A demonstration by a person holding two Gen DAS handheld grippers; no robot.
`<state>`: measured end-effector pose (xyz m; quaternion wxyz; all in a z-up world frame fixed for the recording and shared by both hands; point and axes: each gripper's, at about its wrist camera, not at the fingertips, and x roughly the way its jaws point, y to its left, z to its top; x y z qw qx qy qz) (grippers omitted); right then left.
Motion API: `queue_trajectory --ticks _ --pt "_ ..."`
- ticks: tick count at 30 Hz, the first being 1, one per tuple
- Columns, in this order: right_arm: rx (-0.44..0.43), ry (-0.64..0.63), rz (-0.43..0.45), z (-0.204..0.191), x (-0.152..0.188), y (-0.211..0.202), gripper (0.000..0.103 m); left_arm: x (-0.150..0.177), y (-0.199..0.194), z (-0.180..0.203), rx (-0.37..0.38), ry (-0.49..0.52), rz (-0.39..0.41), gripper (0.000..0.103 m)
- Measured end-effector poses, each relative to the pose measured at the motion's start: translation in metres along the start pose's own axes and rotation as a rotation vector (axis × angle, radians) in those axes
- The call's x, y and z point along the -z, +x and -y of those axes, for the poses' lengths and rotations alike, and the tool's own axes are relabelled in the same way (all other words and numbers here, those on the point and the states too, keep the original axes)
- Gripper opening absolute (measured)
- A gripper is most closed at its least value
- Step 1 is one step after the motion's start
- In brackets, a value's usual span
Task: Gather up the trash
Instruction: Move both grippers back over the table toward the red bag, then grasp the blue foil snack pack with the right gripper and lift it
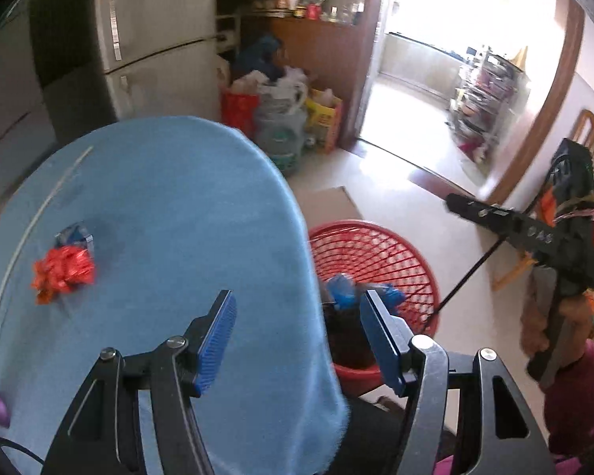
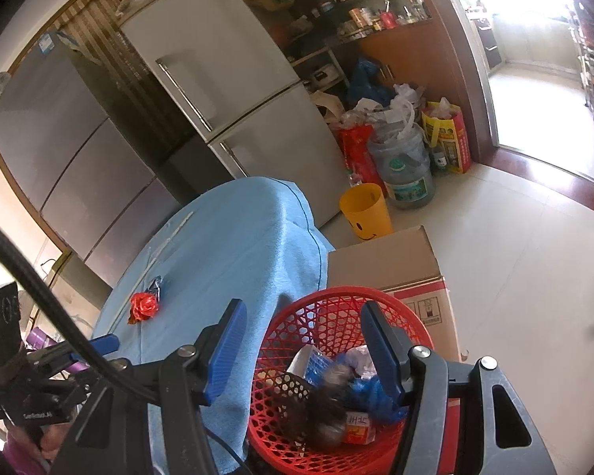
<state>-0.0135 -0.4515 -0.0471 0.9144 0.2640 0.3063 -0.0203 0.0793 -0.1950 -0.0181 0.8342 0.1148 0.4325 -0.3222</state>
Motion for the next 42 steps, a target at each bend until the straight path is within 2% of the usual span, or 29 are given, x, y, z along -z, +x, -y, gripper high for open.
queue_trajectory --ticks 5,10,16,18,26,32,42 --pt "0.004 0.001 0.001 -0.001 -0.001 0.0 0.064 0.027 -0.015 -0.033 -0.093 -0.046 0.004 0.066" --pt "0.008 -0.014 -0.013 -0.007 0.0 0.003 0.064 0.063 -0.029 -0.073 -0.217 -0.131 -0.005 0.066" --pt "-0.028 -0.034 -0.08 -0.027 0.005 0.025 0.064 0.107 -0.047 -0.129 -0.334 -0.265 -0.014 0.066" --pt "-0.041 -0.056 -0.101 -0.039 0.007 0.034 0.064 0.11 -0.049 -0.14 -0.354 -0.3 -0.011 0.066" --pt "-0.14 -0.183 -0.201 -0.117 0.006 0.085 0.064 0.133 -0.055 -0.185 -0.382 -0.418 0.013 0.066" --pt "-0.202 -0.279 -0.264 -0.182 0.008 0.139 0.064 0.149 -0.043 -0.21 -0.375 -0.484 -0.009 0.066" --pt "-0.276 -0.322 -0.352 -0.24 0.018 0.206 0.064 0.174 -0.041 -0.253 -0.367 -0.597 -0.03 0.066"
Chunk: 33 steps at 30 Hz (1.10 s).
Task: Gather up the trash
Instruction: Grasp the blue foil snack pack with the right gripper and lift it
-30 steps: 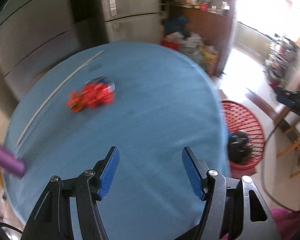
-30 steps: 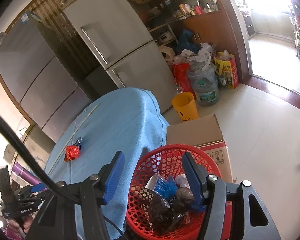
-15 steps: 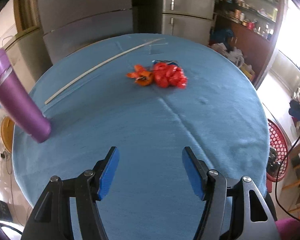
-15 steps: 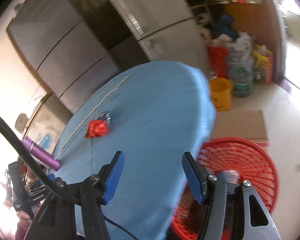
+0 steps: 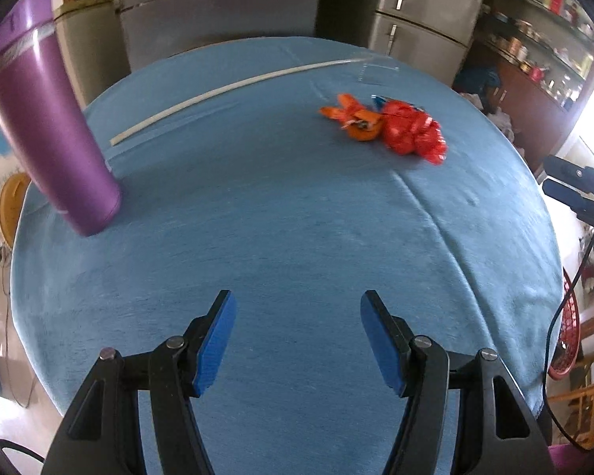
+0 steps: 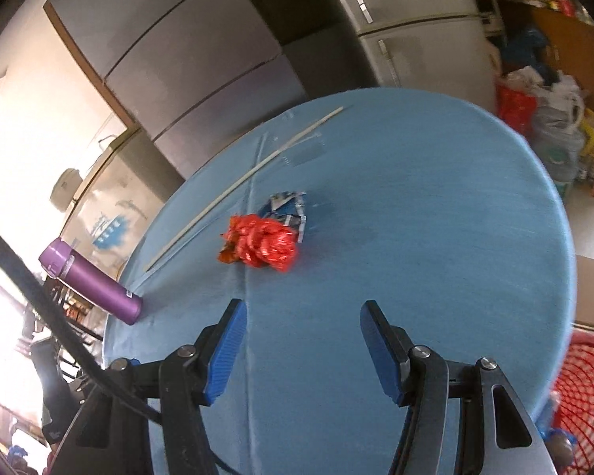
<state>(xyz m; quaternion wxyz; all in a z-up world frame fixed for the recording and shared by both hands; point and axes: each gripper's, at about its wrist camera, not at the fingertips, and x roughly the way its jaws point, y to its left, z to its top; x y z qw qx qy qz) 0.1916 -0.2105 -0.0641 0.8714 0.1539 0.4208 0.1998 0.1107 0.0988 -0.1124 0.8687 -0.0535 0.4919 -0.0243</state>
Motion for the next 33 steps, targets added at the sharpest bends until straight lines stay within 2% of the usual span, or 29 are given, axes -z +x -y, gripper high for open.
queue_trajectory --ticks 11,14,18,23,26,29,30,33 --pt "-0.193 0.051 -0.064 -0.03 -0.06 0.082 0.064 -0.008 0.006 -0.018 -0.013 -0.027 -0.003 0.066" --pt "-0.215 0.067 -0.08 -0.035 -0.071 0.104 0.064 -0.009 0.008 -0.02 -0.018 -0.021 -0.006 0.066" --pt "-0.188 0.042 -0.091 -0.044 -0.084 0.135 0.064 -0.01 0.009 -0.025 -0.012 -0.033 -0.009 0.066" --pt "-0.177 0.031 -0.169 -0.05 -0.076 0.161 0.064 -0.012 0.009 -0.035 -0.014 -0.053 -0.003 0.066" --pt "-0.216 0.041 -0.259 -0.054 -0.059 0.168 0.064 -0.014 0.008 -0.042 -0.017 -0.066 0.004 0.066" --pt "-0.296 0.042 -0.322 -0.062 -0.036 0.159 0.064 -0.015 0.007 -0.05 -0.022 -0.077 0.012 0.066" --pt "-0.355 0.044 -0.344 -0.067 -0.026 0.151 0.064 -0.015 0.006 -0.053 -0.024 -0.08 0.017 0.066" --pt "-0.447 0.038 -0.355 -0.073 -0.014 0.132 0.064 -0.014 0.004 -0.062 -0.018 -0.094 0.02 0.066"
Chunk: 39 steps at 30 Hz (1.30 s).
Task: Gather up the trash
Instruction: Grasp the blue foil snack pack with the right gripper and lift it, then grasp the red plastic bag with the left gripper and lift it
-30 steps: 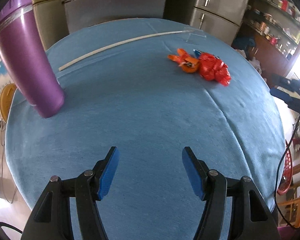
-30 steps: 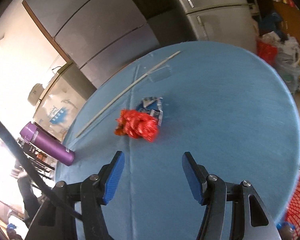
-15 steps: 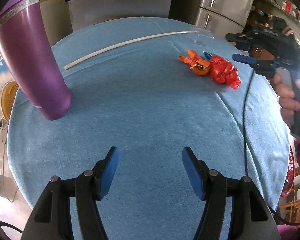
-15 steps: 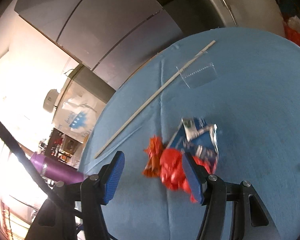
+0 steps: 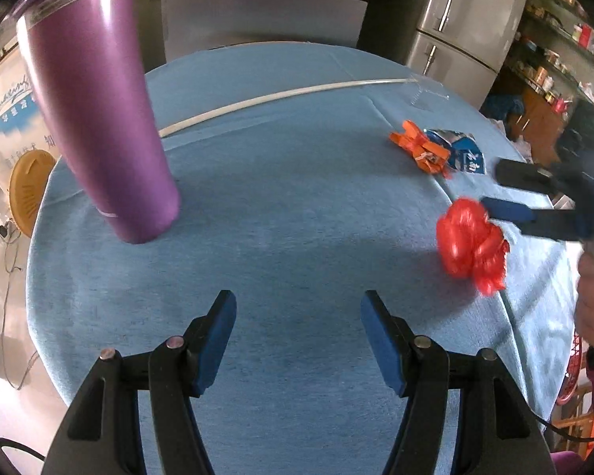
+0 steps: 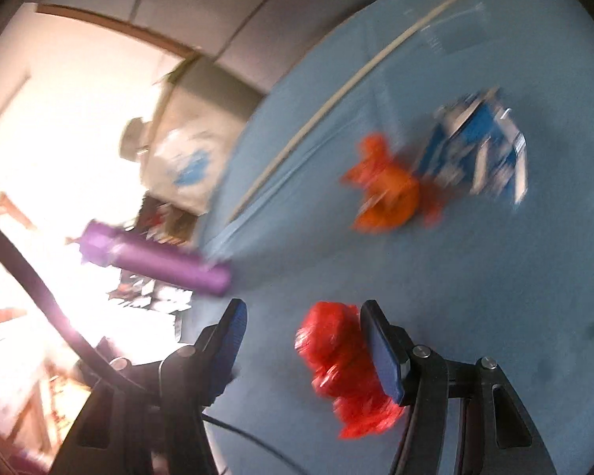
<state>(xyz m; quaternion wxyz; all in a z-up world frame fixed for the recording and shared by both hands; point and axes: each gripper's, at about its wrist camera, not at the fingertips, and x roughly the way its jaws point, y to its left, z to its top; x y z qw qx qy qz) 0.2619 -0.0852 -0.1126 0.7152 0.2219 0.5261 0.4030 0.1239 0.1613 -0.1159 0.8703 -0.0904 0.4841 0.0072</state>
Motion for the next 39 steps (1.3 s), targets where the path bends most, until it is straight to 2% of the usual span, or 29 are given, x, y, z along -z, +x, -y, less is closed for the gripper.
queue_trajectory --ticks 1,3,5,7,8,12,17,20,23,24,25,26,30,34,39 --pt "0.002 -0.007 0.008 -0.002 0.002 -0.004 0.064 0.0 0.0 -0.002 0.004 -0.003 -0.001 0.066" --pt "0.071 -0.036 0.068 -0.004 -0.003 -0.017 0.064 -0.001 0.0 -0.003 0.008 -0.006 0.0 0.066" --pt "0.184 -0.068 0.144 -0.004 -0.01 -0.03 0.064 0.0 -0.001 0.002 0.021 -0.009 -0.001 0.066" --pt "0.357 -0.089 0.25 -0.002 -0.023 -0.043 0.064 -0.001 -0.002 0.009 0.051 -0.009 -0.001 0.066" --pt "0.41 -0.099 0.287 0.001 -0.03 -0.046 0.064 -0.002 -0.002 0.013 0.069 -0.003 -0.001 0.066" --pt "0.507 -0.073 0.313 0.026 -0.056 -0.039 0.064 -0.009 -0.002 0.039 0.129 0.038 -0.002 0.066" --pt "0.478 0.057 0.299 0.063 -0.085 -0.02 0.064 -0.022 -0.001 0.061 0.16 0.069 0.001 0.066" --pt "0.471 0.068 0.27 0.073 -0.097 -0.006 0.064 -0.023 -0.002 0.066 0.156 0.072 0.002 0.066" --pt "0.482 0.035 0.254 0.067 -0.105 0.011 0.063 -0.02 0.0 0.063 0.138 0.065 -0.012 0.066" --pt "0.494 0.017 0.259 0.065 -0.106 0.017 0.058 -0.019 0.001 0.061 0.134 0.059 -0.018 0.066" --pt "0.492 0.013 0.249 0.065 -0.106 0.019 0.038 -0.018 0.001 0.059 0.132 0.052 -0.023 0.066" --pt "0.484 0.012 0.228 0.066 -0.107 0.024 0.034 -0.017 0.0 0.056 0.132 0.045 -0.028 0.066" --pt "0.479 -0.022 0.246 0.062 -0.092 0.017 0.029 -0.019 -0.001 0.055 0.127 0.048 -0.035 0.066" --pt "0.471 -0.024 0.284 0.062 -0.075 -0.005 0.028 -0.024 0.001 0.061 0.125 0.061 -0.04 0.066" --pt "0.45 0.004 0.336 0.069 -0.043 -0.059 0.028 -0.03 0.004 0.074 0.149 0.073 -0.055 0.066"
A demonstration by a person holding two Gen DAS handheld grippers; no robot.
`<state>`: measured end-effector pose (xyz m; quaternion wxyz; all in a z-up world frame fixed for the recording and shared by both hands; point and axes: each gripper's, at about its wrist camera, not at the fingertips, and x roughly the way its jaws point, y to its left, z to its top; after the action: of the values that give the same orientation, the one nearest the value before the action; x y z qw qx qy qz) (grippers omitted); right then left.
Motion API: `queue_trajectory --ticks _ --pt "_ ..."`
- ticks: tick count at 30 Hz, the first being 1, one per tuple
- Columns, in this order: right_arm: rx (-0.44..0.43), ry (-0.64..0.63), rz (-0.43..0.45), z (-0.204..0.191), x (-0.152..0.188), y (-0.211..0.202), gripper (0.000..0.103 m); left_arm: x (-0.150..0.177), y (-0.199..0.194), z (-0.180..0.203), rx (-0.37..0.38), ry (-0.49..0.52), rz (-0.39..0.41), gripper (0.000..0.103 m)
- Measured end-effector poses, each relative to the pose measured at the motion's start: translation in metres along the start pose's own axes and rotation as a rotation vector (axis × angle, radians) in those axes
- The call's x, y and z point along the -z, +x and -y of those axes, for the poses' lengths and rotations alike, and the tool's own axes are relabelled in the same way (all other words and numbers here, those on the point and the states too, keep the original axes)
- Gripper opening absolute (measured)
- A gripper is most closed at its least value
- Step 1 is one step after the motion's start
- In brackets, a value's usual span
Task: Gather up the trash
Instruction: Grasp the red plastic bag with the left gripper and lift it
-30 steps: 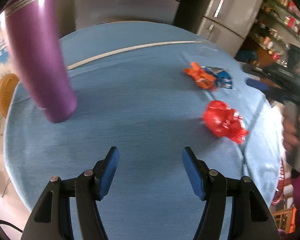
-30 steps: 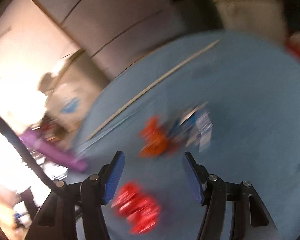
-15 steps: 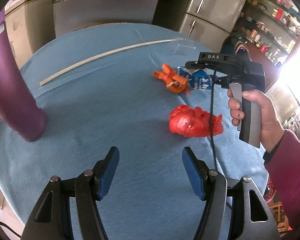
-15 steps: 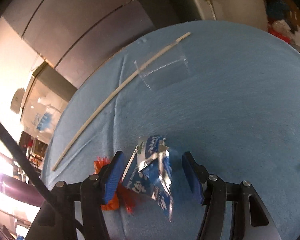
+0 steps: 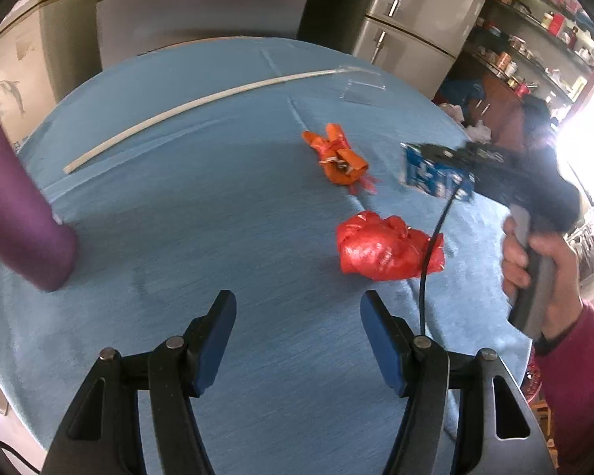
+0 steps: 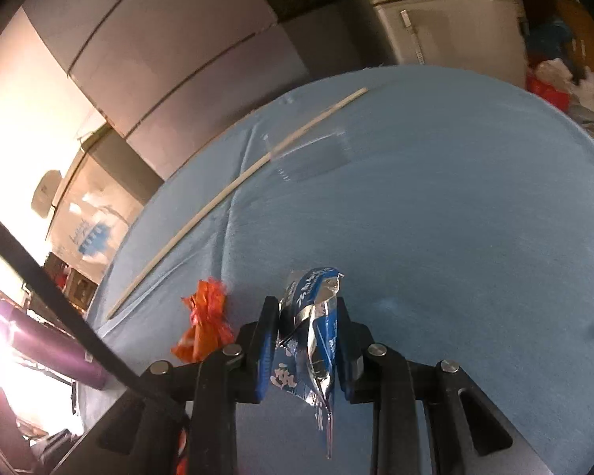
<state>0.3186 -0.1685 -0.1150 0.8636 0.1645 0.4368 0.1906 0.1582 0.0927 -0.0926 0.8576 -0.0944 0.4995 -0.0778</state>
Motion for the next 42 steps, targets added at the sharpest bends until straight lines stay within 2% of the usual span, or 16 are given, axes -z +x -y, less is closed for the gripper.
queue_trajectory --ticks 9,13,17,20,24,27,28,29,31,33,42 --pt "-0.038 0.106 0.067 0.062 0.052 -0.097 0.028 -0.026 0.015 0.021 0.07 -0.01 -0.028 0.067" --pt "-0.019 0.179 0.074 0.093 0.083 -0.13 0.028 -0.033 0.023 0.038 0.092 0.043 -0.016 0.069" --pt "-0.013 0.24 0.058 0.111 0.107 -0.144 0.028 -0.041 0.036 0.056 0.112 0.17 -0.002 0.074" --pt "-0.039 0.263 0.063 0.113 0.113 -0.148 0.028 -0.044 0.048 0.058 0.149 0.211 -0.028 0.075" --pt "-0.074 0.25 0.071 0.105 0.112 -0.147 0.028 -0.042 0.065 0.055 0.183 0.196 -0.077 0.075" --pt "-0.096 0.239 0.07 0.097 0.114 -0.145 0.028 -0.036 0.07 0.053 0.181 0.164 -0.081 0.074" --pt "-0.099 0.235 0.069 0.095 0.115 -0.144 0.028 -0.033 0.071 0.053 0.189 0.155 -0.082 0.073" --pt "-0.104 0.23 0.067 0.092 0.116 -0.144 0.028 -0.03 0.072 0.053 0.196 0.149 -0.087 0.067" --pt "-0.108 0.217 0.061 0.086 0.119 -0.142 0.028 -0.023 0.07 0.058 0.169 0.164 -0.077 0.062" --pt "-0.107 0.206 0.059 0.081 0.121 -0.143 0.028 -0.015 0.068 0.065 0.167 0.176 -0.082 0.047" --pt "-0.113 0.174 0.09 0.068 0.124 -0.16 0.028 0.001 0.042 0.065 0.151 0.118 -0.025 0.045"
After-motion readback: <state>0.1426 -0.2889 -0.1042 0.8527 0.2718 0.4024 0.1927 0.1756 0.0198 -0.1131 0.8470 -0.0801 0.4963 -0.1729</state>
